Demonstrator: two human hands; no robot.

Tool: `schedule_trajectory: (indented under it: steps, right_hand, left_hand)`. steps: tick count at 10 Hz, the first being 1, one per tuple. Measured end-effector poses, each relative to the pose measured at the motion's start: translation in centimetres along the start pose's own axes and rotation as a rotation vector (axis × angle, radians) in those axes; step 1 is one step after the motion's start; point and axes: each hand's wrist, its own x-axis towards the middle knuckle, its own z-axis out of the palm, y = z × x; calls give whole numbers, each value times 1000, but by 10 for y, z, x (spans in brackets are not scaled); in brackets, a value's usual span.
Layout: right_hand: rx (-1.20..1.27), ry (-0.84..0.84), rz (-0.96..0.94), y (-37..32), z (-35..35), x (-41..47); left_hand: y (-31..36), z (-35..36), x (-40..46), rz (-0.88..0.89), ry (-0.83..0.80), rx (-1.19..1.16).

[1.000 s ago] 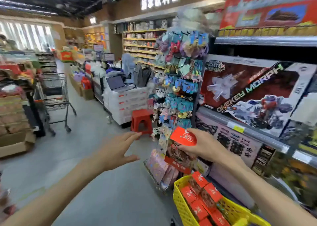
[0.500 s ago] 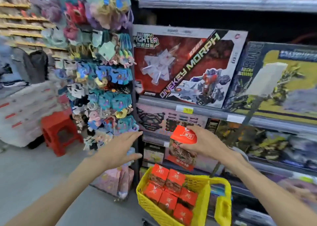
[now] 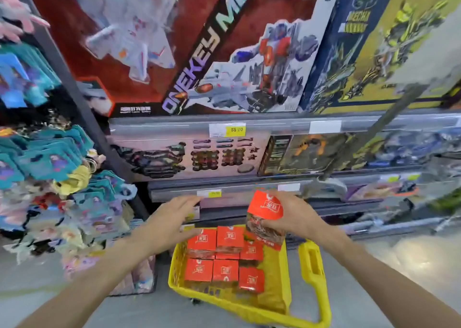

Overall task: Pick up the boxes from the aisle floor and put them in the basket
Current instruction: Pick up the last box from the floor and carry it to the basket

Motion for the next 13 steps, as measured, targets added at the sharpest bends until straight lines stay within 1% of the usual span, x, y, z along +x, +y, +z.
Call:
schedule_trajectory:
  steps: [1,3,5,6,7,8,10,11,12,13]
  right_hand:
    - [-21,-56,73,21,43,25]
    - [-107,-143,97,57,126,62]
    - [-269,-171,-31,96,198,96]
    - [-292,-170,-54,110,224,109]
    - [-262,-221,-43,124,246,120]
    - [-219,-244,-15,138,266,126]
    - [-132,-245,-5,154,289,138]
    - [-158,-272,-15,157,291,138]
    - [-241,-270,-53,157,288,131]
    - [-234,-249,-78,148,274,123]
  left_hand:
    - [-29,35,21,-8,-48,-37]
    - [-80,100,44,-21,-118,-81]
    - [-113,152,54,-70,-172,-154]
    - [-123,174,59,-82,-198,-167]
    - [-128,189,60,-99,-210,-176]
    - [-136,203,60,-81,-204,-184]
    - [-148,225,59,-98,-241,-202]
    - [-147,226,62,-92,-253,-176]
    - [-138,220,71,-61,-231,-157]
    - [-126,207,83,-28,-231,-120]
